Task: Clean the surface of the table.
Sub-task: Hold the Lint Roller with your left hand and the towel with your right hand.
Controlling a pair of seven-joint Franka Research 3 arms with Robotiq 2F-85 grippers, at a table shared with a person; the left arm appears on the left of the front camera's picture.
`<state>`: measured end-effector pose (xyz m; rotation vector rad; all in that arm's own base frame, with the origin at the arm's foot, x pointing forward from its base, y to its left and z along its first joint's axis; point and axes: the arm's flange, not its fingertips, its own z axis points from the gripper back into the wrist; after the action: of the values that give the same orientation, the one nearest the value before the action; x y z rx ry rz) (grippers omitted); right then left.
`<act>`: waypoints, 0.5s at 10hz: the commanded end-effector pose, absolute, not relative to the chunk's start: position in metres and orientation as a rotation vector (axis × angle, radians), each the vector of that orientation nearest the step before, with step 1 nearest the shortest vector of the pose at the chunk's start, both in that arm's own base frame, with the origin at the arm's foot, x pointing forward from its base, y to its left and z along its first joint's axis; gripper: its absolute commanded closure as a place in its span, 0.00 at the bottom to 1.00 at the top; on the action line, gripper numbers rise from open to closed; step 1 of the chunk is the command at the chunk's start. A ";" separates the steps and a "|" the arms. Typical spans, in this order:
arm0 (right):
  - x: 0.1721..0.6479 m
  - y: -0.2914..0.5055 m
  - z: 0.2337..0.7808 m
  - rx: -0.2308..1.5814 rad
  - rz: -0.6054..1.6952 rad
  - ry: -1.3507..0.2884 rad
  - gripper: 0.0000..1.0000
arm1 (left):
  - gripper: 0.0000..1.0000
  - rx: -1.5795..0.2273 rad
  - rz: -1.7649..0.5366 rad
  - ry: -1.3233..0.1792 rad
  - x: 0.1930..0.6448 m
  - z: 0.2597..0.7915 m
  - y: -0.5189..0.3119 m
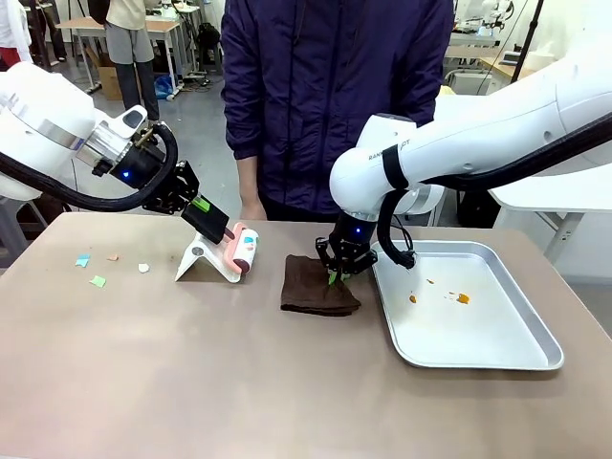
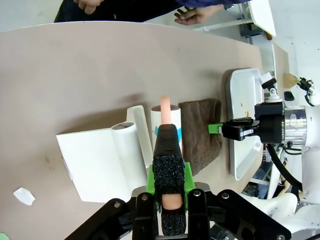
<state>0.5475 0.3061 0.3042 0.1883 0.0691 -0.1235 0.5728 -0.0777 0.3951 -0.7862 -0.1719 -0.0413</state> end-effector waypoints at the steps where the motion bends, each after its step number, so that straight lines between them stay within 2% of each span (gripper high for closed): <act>1: 0.549 0.301 0.296 0.220 -0.110 0.112 1.00 | 1.00 -0.784 -0.032 -0.153 0.575 0.400 -0.081; 3: 0.549 0.294 0.302 0.315 -0.099 0.144 1.00 | 1.00 -0.808 -0.014 -0.154 0.575 0.401 -0.081; 5: 0.549 0.268 0.321 0.630 -0.060 0.230 1.00 | 1.00 -0.958 0.041 -0.166 0.570 0.410 -0.072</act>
<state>0.5544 0.2923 0.3118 0.4489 0.1506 -0.0954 0.5722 -0.0768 0.4001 -0.8618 -0.1616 0.0029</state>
